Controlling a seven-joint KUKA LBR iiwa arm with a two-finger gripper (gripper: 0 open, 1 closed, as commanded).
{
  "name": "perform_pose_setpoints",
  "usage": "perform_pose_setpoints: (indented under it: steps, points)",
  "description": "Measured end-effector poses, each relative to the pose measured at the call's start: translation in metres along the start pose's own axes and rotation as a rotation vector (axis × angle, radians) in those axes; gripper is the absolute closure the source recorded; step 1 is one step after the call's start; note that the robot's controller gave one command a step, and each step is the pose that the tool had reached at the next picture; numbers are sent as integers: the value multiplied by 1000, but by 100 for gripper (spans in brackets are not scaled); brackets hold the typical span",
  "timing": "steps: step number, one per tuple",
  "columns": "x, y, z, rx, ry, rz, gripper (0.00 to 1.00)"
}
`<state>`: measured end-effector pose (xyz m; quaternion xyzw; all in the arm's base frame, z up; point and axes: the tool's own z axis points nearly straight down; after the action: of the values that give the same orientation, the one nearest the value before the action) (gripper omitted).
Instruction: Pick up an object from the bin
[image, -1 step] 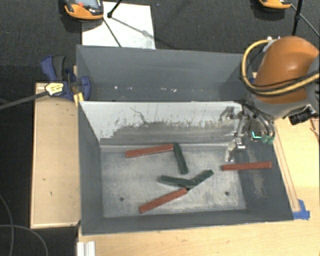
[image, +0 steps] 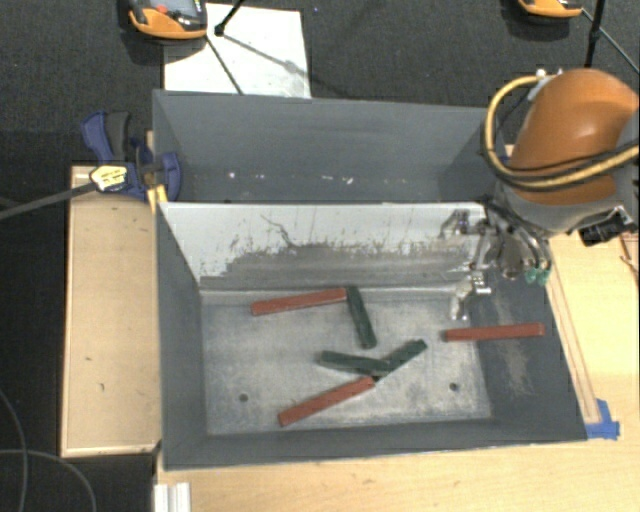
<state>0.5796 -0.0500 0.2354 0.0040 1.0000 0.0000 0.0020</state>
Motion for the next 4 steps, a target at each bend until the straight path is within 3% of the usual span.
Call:
perform_pose_setpoints:
  steps: [1, 2, 3, 4]
  points:
    - [40, 75, 69, 0, 0, -94, 0]
    - [53, 110, 99, -2, 5, -120, 0]
    - [64, 103, 98, 0, 5, -12, 0]
    - [54, 104, 147, 0, 2, 156, 0]
